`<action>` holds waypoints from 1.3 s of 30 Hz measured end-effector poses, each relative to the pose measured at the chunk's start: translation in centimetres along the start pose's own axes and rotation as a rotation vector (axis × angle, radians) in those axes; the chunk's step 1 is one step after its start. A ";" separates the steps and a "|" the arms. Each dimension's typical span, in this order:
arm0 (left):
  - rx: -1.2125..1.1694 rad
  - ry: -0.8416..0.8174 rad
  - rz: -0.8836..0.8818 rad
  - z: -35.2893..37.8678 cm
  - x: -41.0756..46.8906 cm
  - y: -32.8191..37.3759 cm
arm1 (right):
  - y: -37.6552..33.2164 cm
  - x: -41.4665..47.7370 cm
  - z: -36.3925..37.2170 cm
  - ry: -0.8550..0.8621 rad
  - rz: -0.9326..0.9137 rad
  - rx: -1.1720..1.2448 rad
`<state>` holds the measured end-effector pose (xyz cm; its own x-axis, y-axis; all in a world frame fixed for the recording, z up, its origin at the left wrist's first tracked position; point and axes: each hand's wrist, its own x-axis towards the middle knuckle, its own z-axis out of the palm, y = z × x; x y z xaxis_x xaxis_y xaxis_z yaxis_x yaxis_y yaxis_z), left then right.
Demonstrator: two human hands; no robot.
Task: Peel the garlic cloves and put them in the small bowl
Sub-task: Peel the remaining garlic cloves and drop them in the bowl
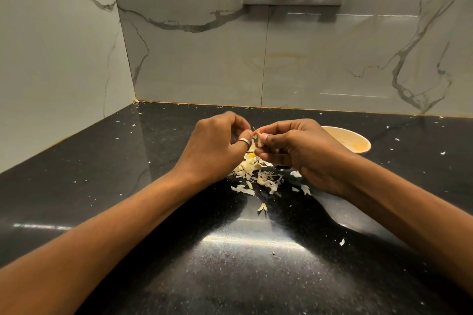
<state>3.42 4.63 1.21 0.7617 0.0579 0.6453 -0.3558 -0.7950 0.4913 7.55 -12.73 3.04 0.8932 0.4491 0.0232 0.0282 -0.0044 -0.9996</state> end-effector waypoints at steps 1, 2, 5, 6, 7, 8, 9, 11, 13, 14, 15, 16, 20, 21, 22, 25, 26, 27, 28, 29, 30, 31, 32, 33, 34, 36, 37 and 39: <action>0.001 0.010 0.031 -0.1 0.0 0.0 | 0.0 0.0 0.0 -0.001 -0.002 0.002; 0.001 0.004 0.066 -0.1 0.1 -0.1 | -0.1 -0.1 0.1 -0.003 -0.006 0.003; 0.038 -0.015 0.156 0.0 0.0 -0.3 | -0.1 0.0 0.1 -0.001 -0.016 -0.002; 0.052 -0.015 0.171 0.1 0.0 -0.5 | -0.1 0.0 0.0 0.003 -0.016 -0.004; 0.063 -0.015 0.181 0.1 -0.1 -0.6 | -0.1 0.1 -0.1 0.009 -0.018 -0.012; 0.071 -0.013 0.183 0.1 0.0 -0.6 | -0.1 0.1 -0.1 0.012 -0.023 -0.027; 0.077 -0.009 0.179 0.1 0.0 -0.6 | -0.1 0.2 -0.1 0.010 -0.033 -0.044; 0.091 0.003 0.167 0.0 0.0 -0.6 | 0.0 0.1 -0.1 -0.001 -0.055 -0.076; 0.107 0.005 0.156 -0.1 -0.1 -0.3 | 0.1 0.1 -0.1 -0.006 -0.070 -0.110; 0.122 0.003 0.152 -0.1 -0.2 -0.1 | 0.2 0.1 0.0 -0.007 -0.077 -0.127; 0.143 -0.001 0.148 -0.1 -0.2 0.0 | 0.3 0.2 -0.1 -0.005 -0.085 -0.146; 0.168 -0.006 0.144 -0.1 -0.3 0.2 | 0.4 0.2 0.0 -0.003 -0.094 -0.166; 0.258 -0.022 0.128 -0.1 -0.5 0.6 | 0.5 0.1 0.2 0.009 -0.124 -0.223; 0.269 -0.023 0.123 -0.1 -0.5 0.7 | 0.5 0.0 0.2 0.012 -0.126 -0.231; 0.277 -0.023 0.119 -0.1 -0.5 0.8 | 0.5 -0.1 0.2 0.015 -0.130 -0.240; 0.293 -0.024 0.110 -0.1 -0.6 1.1 | 0.5 -0.2 0.4 0.025 -0.156 -0.289; 0.295 -0.024 0.110 -0.1 -0.6 1.0 | 0.5 -0.2 0.4 0.032 -0.169 -0.314; 0.292 -0.027 0.107 0.0 -0.6 1.0 | 0.6 -0.2 0.4 0.038 -0.180 -0.341; 0.284 -0.030 0.097 0.0 -0.7 1.1 | 0.6 -0.2 0.4 0.044 -0.191 -0.365; 0.269 -0.033 0.079 0.1 -0.7 1.1 | 0.6 -0.2 0.5 0.047 -0.201 -0.385; 0.246 -0.039 0.053 0.1 -0.6 1.1 | 0.6 -0.2 0.5 0.051 -0.209 -0.402; 0.211 -0.050 0.017 0.1 -0.6 1.2 | 0.6 -0.2 0.5 0.054 -0.214 -0.413; 0.163 -0.067 -0.026 0.2 -0.5 1.2 | 0.6 -0.2 0.5 0.057 -0.217 -0.422; 0.108 -0.088 -0.072 0.2 -0.4 1.3 | 0.6 -0.2 0.4 0.060 -0.222 -0.431; 0.052 -0.108 -0.117 0.1 -0.3 1.4 | 0.6 -0.2 0.4 0.064 -0.229 -0.444; -0.054 -0.145 -0.202 0.0 -0.2 1.5 | 0.6 -0.1 0.5 0.077 -0.242 -0.474; -0.101 -0.162 -0.236 -0.1 -0.3 1.6 | 0.6 -0.1 0.5 0.087 -0.249 -0.493; -0.140 -0.181 -0.253 -0.2 -0.4 1.6 | 0.7 0.0 0.4 0.115 -0.275 -0.543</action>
<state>2.47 3.44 1.88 0.9149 0.1247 0.3841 -0.2040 -0.6781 0.7061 7.38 -12.33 2.37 0.8627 0.3994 0.3102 0.4614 -0.3704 -0.8062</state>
